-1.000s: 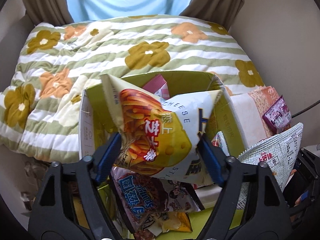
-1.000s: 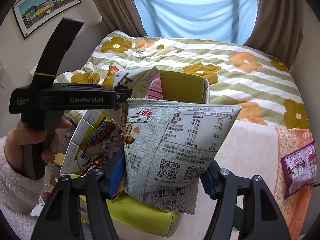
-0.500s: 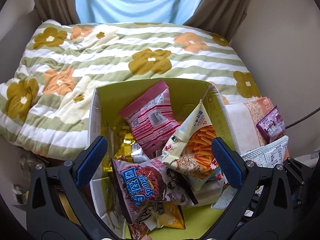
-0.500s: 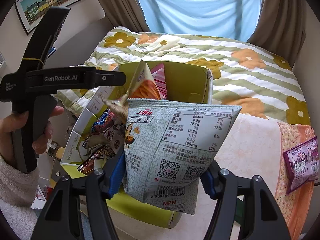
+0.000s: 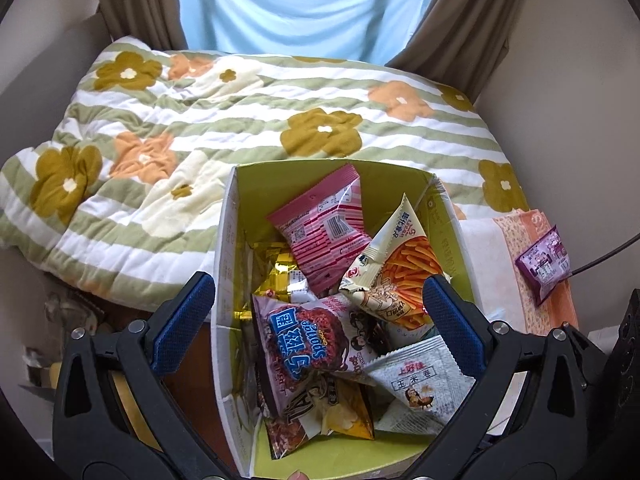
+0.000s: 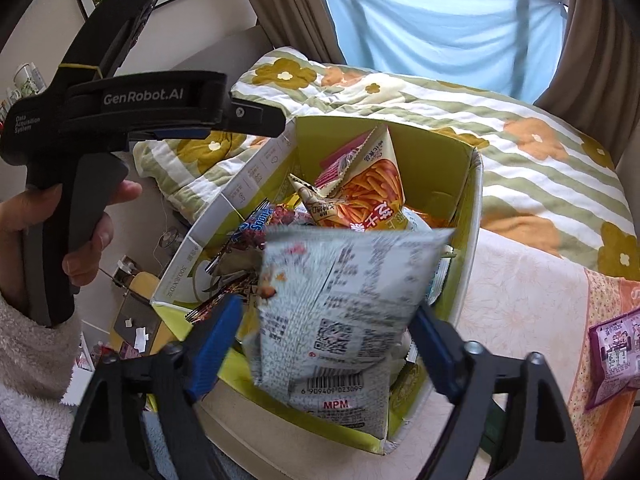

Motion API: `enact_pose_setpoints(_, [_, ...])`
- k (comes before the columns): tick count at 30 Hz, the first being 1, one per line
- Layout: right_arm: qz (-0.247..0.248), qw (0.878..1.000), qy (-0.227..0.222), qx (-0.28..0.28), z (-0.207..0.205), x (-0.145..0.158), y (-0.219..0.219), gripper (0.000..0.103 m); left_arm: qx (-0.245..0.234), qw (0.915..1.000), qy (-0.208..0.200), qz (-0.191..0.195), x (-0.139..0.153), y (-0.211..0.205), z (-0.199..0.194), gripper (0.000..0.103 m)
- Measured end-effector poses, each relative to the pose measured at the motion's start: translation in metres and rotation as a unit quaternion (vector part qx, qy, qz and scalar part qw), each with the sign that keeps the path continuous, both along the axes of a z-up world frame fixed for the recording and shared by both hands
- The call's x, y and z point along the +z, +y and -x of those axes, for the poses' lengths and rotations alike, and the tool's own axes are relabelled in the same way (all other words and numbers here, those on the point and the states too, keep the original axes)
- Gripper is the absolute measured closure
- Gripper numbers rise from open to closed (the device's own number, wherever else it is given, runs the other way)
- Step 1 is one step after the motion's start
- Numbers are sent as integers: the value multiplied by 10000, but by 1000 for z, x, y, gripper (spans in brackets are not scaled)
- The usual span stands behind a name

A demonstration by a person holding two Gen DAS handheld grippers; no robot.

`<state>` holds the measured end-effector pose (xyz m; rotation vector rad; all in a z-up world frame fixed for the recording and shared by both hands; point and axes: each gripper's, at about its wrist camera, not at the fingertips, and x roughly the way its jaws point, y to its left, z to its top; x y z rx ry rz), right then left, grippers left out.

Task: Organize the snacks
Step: 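Open the right tool over the box to drop the grey corn-roll bag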

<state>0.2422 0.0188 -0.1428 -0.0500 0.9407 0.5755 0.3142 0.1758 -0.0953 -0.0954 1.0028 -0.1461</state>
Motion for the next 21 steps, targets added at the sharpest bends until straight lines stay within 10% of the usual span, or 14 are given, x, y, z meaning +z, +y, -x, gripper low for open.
enact_pose_setpoints(21, [369, 9954, -441, -764, 31, 27, -33, 1, -213, 9993, -131, 265, 5, -15, 33, 0])
